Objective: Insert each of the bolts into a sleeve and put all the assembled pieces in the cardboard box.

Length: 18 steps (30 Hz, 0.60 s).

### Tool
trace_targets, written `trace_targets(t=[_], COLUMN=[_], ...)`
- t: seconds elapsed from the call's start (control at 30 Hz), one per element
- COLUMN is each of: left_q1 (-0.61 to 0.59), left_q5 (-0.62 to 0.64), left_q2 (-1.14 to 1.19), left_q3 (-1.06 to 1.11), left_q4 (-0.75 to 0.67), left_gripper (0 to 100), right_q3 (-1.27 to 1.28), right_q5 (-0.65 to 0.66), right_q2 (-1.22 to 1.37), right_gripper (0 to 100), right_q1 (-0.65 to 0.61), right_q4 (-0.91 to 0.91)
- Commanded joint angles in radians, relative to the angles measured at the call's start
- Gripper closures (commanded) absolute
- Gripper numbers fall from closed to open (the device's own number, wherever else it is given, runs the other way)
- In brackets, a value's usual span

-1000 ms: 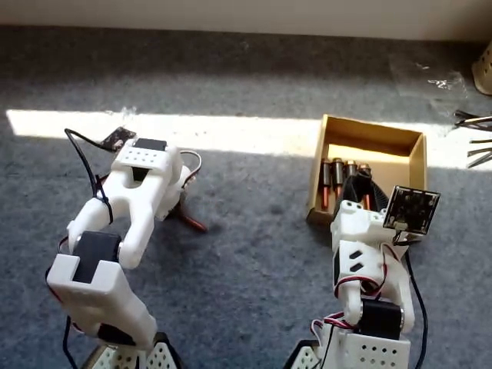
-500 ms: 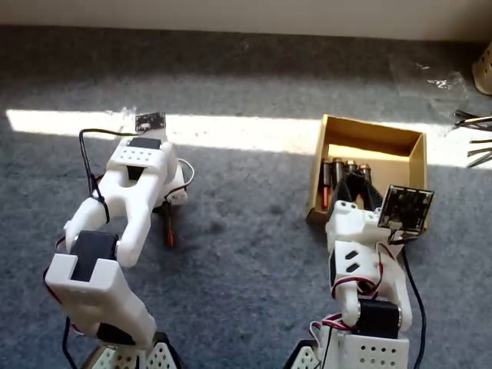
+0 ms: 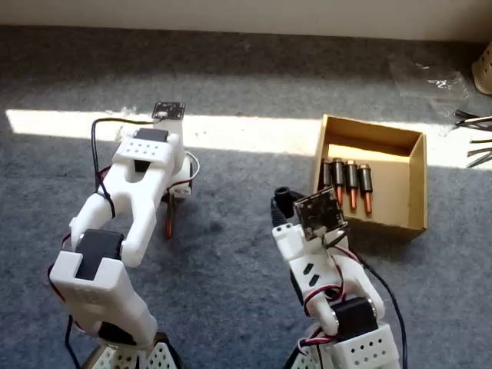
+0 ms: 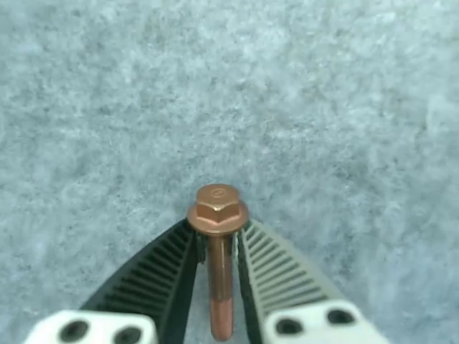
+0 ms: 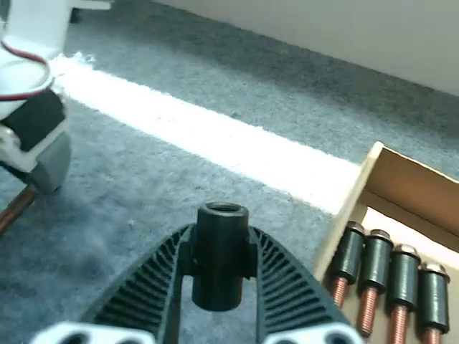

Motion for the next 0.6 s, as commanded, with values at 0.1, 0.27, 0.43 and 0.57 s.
trace_targets(t=[0.1, 0.27, 0.43, 0.57], left_q1=[0.021, 0.016, 0.019, 0.021], left_q5=[-0.14, -0.304, -0.305, -0.31], left_q2=[-0.018, -0.018, -0.018, -0.019], left_q3=[-0.242, -0.326, -0.337, -0.354], left_q4=[0.209, 0.25, 0.242, 0.244], left_gripper=[99, 99, 99, 99], right_q3=[0.039, 0.153, 0.176, 0.182], right_q5=[0.017, 0.017, 0.02, 0.023], right_q2=[-0.01, -0.01, -0.01, -0.01], right_gripper=[99.5, 99.5, 99.5, 99.5], right_q1=[-0.094, -0.148, -0.156, -0.156], right_q4=[-0.067, -0.211, -0.228, -0.228])
